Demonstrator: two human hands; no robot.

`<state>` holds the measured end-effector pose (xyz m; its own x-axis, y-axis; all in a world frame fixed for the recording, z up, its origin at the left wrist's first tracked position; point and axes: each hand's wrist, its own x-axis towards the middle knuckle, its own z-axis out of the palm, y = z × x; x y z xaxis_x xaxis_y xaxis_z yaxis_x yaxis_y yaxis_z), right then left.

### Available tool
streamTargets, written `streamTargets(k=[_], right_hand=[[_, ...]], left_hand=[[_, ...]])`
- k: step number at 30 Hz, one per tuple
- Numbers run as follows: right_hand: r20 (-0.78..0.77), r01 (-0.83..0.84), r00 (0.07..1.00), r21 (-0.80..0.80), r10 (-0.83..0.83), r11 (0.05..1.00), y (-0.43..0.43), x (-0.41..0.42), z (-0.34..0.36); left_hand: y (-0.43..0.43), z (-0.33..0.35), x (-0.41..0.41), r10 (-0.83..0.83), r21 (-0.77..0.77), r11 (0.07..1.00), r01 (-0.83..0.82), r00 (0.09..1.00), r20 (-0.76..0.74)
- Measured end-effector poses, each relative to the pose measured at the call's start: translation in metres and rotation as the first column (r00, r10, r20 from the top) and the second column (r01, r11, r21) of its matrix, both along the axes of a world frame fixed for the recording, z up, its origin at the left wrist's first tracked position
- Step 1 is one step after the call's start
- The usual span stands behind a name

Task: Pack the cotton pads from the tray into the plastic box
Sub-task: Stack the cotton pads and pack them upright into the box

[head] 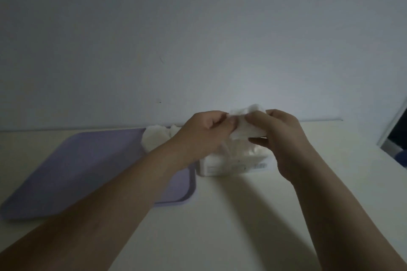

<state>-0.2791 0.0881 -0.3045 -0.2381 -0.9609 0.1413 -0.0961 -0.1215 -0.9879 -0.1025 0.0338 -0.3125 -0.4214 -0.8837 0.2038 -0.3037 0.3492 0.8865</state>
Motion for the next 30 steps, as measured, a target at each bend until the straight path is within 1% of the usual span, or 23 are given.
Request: streamTargets(k=[2, 4, 6, 7, 9, 10, 13, 17, 18, 21, 22, 24, 26, 27, 28, 30], right_hand=[[-0.099, 0.099, 0.99, -0.018, -0.1, 0.995, 0.002, -0.009, -0.001], [-0.214, 0.119, 0.969, -0.036, -0.124, 0.992, 0.004, -0.012, -0.002], [-0.323, 0.122, 0.938, -0.04, -0.129, 0.992, 0.007, -0.011, -0.003], [-0.371, 0.12, 0.92, -0.04, -0.127, 0.992, 0.007, -0.01, -0.003], [-0.449, 0.124, 0.885, -0.028, -0.124, 0.992, 0.006, -0.007, -0.007], [-0.475, 0.131, 0.871, -0.022, -0.126, 0.991, 0.004, -0.006, -0.009], [-0.568, 0.17, 0.812, 0.01, -0.134, 0.985, -0.001, -0.008, -0.012], [-0.686, 0.229, 0.723, 0.127, -0.081, 0.965, -0.013, -0.007, -0.011], [-0.732, 0.253, 0.677, 0.139, -0.072, 0.957, -0.016, -0.003, -0.01], [-0.87, 0.326, 0.489, 0.109, -0.069, 0.939, -0.021, 0.009, -0.007], [-0.895, 0.337, 0.44, 0.092, -0.07, 0.937, -0.023, 0.013, -0.007], [-0.924, 0.332, 0.377, 0.067, -0.067, 0.941, -0.025, 0.021, -0.007], [-0.934, 0.324, 0.351, 0.064, -0.058, 0.944, -0.026, 0.026, -0.01], [-0.934, 0.317, 0.353, 0.072, -0.048, 0.946, -0.026, 0.027, -0.011], [-0.926, 0.3, 0.377, 0.092, -0.029, 0.95, -0.025, 0.027, -0.012], [-0.877, 0.24, 0.481, 0.15, 0.017, 0.959, -0.021, 0.023, -0.013]], left_hand=[[-0.001, -0.008, -0.005, -0.021, -0.079, 0.996, 0.03, 0.993, 0.114], [-0.002, -0.017, -0.002, -0.037, -0.165, 0.983, 0.078, 0.97, 0.241], [-0.005, -0.025, 0.004, -0.01, -0.324, 0.937, 0.131, 0.937, 0.349], [-0.006, -0.027, 0.007, -0.004, -0.388, 0.908, 0.155, 0.932, 0.363], [-0.008, -0.031, 0.01, -0.007, -0.428, 0.889, 0.159, 0.942, 0.335], [-0.009, -0.033, 0.011, -0.007, -0.41, 0.901, 0.137, 0.952, 0.305], [-0.007, -0.037, 0.015, 0.011, -0.288, 0.957, 0.043, 0.984, 0.18], [-0.006, -0.042, 0.018, 0.008, -0.158, 0.987, 0.008, 0.995, 0.103], [-0.006, -0.043, 0.018, 0.009, -0.146, 0.989, 0.005, 0.995, 0.095], [-0.006, -0.044, 0.018, -0.006, -0.139, 0.99, 0.017, 0.997, 0.079], [-0.006, -0.045, 0.018, -0.01, -0.135, 0.991, 0.021, 0.997, 0.078], [-0.007, -0.044, 0.019, -0.019, -0.13, 0.991, 0.031, 0.996, 0.086], [-0.006, -0.045, 0.019, -0.039, -0.127, 0.991, 0.051, 0.995, 0.094], [-0.006, -0.045, 0.019, -0.042, -0.128, 0.99, 0.053, 0.995, 0.089], [-0.007, -0.046, 0.02, -0.038, -0.136, 0.989, 0.049, 0.996, 0.085], [-0.009, -0.048, 0.021, -0.027, -0.162, 0.986, 0.041, 0.996, 0.087]])
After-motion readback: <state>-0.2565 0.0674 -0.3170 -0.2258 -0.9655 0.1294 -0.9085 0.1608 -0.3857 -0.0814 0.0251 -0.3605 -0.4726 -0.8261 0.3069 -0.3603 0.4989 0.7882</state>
